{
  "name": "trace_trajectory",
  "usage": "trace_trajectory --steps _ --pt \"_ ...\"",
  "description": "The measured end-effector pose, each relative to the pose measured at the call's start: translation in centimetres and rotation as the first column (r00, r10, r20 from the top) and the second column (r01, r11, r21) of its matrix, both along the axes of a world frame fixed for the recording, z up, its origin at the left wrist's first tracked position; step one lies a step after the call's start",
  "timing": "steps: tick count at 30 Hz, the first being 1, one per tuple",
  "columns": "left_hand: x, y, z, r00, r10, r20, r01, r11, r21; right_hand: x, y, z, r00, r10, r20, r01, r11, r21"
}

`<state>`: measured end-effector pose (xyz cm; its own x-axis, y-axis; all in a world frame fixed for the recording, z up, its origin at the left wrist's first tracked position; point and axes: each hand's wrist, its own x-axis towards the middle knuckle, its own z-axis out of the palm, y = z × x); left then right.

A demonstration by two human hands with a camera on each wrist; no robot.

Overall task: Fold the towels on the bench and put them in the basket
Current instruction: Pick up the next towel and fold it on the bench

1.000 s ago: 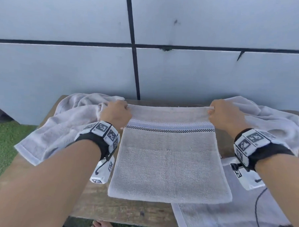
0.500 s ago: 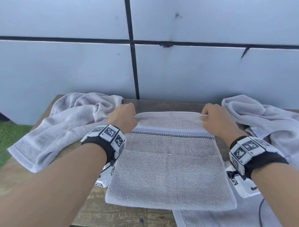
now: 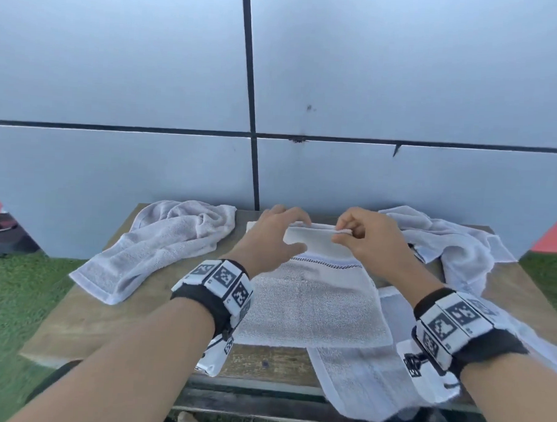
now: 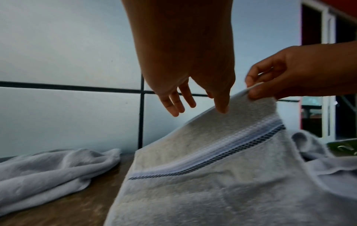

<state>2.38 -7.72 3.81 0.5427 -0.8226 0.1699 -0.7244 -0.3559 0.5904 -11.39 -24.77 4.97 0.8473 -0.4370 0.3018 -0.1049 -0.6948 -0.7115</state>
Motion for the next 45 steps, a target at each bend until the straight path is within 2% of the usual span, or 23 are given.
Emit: trace_trajectory --steps 5,9,14,18,24,34,38,40,45 --pt "-5.2 1.2 1.7 0.999 -0.037 -0.012 0.035 0.987 -0.160 -4.3 3.9 2.0 0.993 0.093 0.071 -0.098 0.992 0.076" --pt "-7.2 2.7 2.3 0.998 -0.056 0.006 0.056 0.981 -0.187 -7.1 5.7 2.3 0.986 0.142 0.093 -0.149 0.986 0.079" --pt "-8.5 3.2 3.1 0.999 -0.038 -0.034 0.031 0.981 -0.192 -8.3 6.5 2.1 0.973 0.130 0.189 -0.169 0.963 0.211" --pt "-7.7 2.6 2.7 0.998 -0.018 -0.059 0.006 0.981 -0.193 -7.4 5.9 1.4 0.975 0.110 0.194 -0.152 0.964 0.216" --pt "-5.5 1.8 1.6 0.967 -0.106 -0.232 0.056 0.975 -0.213 -5.1 5.0 0.2 0.965 0.128 0.231 -0.182 0.957 0.227" --pt "-2.7 0.8 0.8 0.943 -0.122 -0.310 0.075 0.984 -0.159 -2.9 4.8 -1.8 0.965 0.124 0.233 -0.189 0.940 0.284" --pt "-2.6 0.2 1.0 0.961 -0.117 -0.252 0.093 0.990 -0.104 -2.4 4.5 -2.4 0.975 0.110 0.195 -0.154 0.961 0.231" --pt "-2.3 -0.2 1.3 0.975 -0.090 -0.204 0.075 0.994 -0.081 -2.1 4.2 -2.5 0.977 0.075 0.201 -0.124 0.962 0.244" --pt "-2.4 -0.3 1.5 0.979 -0.027 -0.202 0.017 0.998 -0.054 -1.9 4.1 -2.5 0.978 0.033 0.208 -0.093 0.954 0.285"
